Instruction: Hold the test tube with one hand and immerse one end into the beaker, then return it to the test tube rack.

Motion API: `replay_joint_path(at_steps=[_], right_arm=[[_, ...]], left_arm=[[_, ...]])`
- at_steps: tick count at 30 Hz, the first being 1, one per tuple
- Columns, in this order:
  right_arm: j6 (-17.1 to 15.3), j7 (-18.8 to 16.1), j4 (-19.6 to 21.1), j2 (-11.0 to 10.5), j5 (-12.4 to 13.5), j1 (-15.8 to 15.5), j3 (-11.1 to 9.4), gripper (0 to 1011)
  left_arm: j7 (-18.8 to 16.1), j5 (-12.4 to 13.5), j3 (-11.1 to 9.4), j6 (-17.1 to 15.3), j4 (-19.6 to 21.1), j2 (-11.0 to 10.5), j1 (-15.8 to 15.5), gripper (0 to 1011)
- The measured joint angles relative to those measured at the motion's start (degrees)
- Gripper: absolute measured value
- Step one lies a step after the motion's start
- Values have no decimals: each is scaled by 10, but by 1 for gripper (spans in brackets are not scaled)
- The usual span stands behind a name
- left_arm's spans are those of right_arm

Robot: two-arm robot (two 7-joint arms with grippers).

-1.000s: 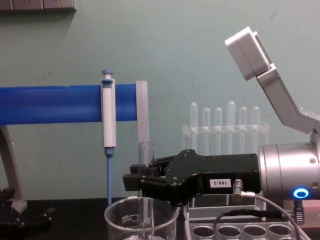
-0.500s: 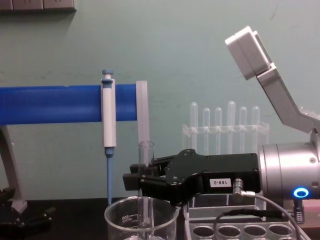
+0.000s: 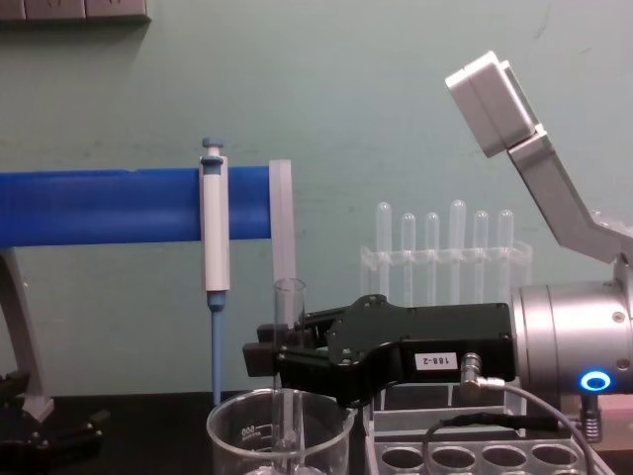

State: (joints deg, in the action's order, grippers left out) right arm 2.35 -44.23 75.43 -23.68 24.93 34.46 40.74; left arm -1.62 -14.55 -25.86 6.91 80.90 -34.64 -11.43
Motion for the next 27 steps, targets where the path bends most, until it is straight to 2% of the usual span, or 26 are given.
replay_joint_path(at_steps=[27], right_arm=[[0, 0, 0, 0, 0, 0, 0, 225]], left_arm=[[0, 0, 0, 0, 0, 0, 0, 1000]])
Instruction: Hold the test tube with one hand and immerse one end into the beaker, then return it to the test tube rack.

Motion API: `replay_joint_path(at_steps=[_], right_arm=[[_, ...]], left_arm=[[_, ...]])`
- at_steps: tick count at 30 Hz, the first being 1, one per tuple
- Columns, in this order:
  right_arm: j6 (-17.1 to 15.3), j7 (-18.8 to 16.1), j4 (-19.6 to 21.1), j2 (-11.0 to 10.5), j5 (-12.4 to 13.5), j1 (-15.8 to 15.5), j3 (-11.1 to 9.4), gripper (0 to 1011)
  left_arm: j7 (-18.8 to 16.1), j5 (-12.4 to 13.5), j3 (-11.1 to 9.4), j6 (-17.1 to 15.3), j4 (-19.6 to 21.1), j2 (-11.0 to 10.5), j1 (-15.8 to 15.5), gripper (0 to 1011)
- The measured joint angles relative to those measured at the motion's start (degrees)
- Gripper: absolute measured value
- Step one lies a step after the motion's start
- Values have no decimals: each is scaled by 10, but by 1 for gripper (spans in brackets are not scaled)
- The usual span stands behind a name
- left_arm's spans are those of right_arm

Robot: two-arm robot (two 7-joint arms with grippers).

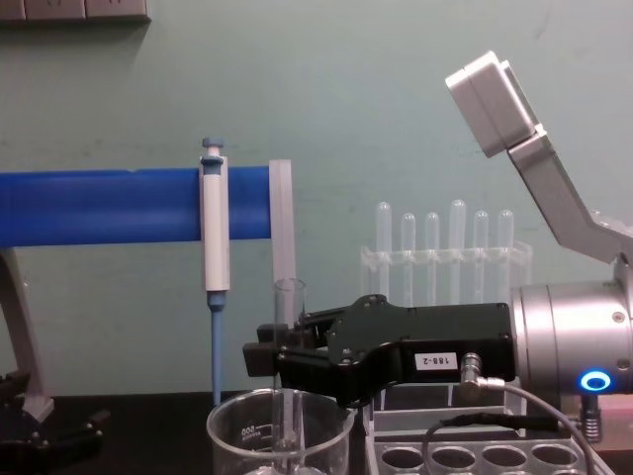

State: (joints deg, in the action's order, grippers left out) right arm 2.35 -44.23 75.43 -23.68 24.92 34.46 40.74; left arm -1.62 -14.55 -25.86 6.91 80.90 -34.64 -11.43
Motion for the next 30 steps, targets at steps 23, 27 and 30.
replay_joint_path(at_steps=[23, 27, 30], right_arm=[[0, 0, 0, 0, 0, 0, 0, 225], [0, 0, 0, 0, 0, 0, 0, 226], [0, 0, 0, 0, 0, 0, 0, 225]], left_arm=[[0, 0, 0, 0, 0, 0, 0, 1000], [0, 0, 0, 0, 0, 0, 0, 1000], [0, 0, 0, 0, 0, 0, 0, 1000]])
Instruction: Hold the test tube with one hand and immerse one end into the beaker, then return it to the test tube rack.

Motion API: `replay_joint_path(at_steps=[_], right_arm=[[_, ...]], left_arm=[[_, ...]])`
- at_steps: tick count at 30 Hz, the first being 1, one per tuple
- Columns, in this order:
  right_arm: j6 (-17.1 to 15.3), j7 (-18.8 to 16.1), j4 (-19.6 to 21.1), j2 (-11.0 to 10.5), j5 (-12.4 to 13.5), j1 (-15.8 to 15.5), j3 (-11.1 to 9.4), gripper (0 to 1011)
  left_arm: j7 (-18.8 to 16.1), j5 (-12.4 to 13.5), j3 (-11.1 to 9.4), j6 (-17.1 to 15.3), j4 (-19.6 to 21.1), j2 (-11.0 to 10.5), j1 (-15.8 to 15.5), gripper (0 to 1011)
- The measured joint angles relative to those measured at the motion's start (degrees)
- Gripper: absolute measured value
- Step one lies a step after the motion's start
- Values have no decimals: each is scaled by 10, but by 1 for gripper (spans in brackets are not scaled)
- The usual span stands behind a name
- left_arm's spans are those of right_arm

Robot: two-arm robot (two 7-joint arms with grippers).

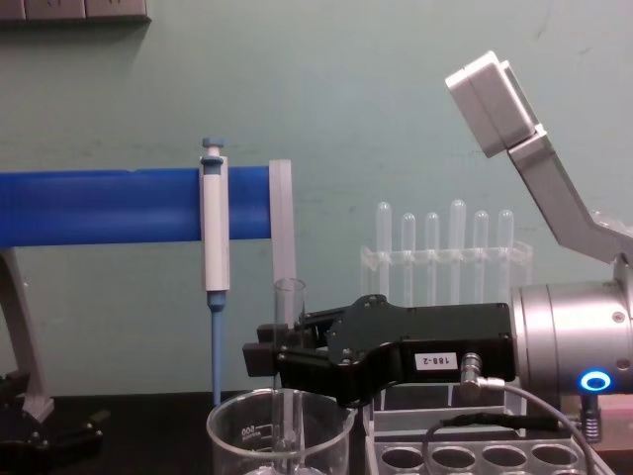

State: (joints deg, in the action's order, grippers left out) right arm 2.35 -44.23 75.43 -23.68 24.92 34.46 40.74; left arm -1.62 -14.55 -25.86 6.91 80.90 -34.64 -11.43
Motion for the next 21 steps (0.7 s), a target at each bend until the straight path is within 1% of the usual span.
replay_joint_path(at_steps=[21], right_arm=[[0, 0, 0, 0, 0, 0, 0, 225]], left_arm=[[0, 0, 0, 0, 0, 0, 0, 1000]])
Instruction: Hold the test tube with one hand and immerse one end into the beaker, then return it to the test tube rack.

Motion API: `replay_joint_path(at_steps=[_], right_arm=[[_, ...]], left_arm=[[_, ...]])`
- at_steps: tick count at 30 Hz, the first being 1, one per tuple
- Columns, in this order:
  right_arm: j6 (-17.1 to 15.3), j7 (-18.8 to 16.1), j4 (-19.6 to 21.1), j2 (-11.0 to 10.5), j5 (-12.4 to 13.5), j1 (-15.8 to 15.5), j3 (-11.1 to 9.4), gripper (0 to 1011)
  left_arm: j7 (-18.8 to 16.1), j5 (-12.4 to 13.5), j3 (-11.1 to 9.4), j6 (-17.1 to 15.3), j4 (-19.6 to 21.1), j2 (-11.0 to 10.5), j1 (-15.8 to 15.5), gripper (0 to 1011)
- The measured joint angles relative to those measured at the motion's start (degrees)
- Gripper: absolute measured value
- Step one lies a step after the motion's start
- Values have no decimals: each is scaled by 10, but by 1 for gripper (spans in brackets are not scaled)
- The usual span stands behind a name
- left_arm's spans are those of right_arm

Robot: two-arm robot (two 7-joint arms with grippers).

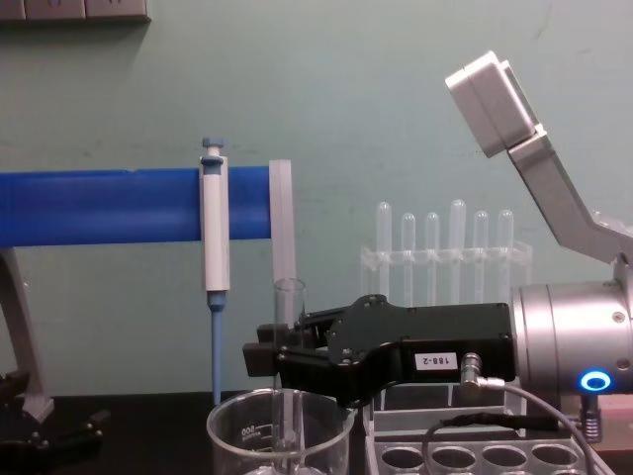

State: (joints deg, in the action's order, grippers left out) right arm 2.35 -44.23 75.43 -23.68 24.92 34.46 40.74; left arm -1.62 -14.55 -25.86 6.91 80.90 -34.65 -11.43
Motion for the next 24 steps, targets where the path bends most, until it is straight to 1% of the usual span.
replay_joint_path(at_steps=[7, 14, 17, 19, 20, 24], right_arm=[[1, 0, 2, 0, -1, -1, -1, 225], [-3, -5, 17, -6, 0, -1, -5, 225], [-10, -5, 28, -11, 2, -1, -8, 225], [-22, -4, 44, -18, 7, -1, -12, 225], [-22, -4, 44, -18, 7, -1, -12, 225], [-36, -4, 68, -29, 18, -1, -20, 225]], left_arm=[[0, 0, 0, 0, 0, 0, 0, 1000], [0, 0, 0, 0, 0, 0, 0, 1000], [0, 0, 0, 0, 0, 0, 0, 1000], [0, 0, 0, 0, 0, 0, 0, 1000], [0, 0, 0, 0, 0, 0, 0, 1000], [0, 0, 0, 0, 0, 0, 0, 1000]])
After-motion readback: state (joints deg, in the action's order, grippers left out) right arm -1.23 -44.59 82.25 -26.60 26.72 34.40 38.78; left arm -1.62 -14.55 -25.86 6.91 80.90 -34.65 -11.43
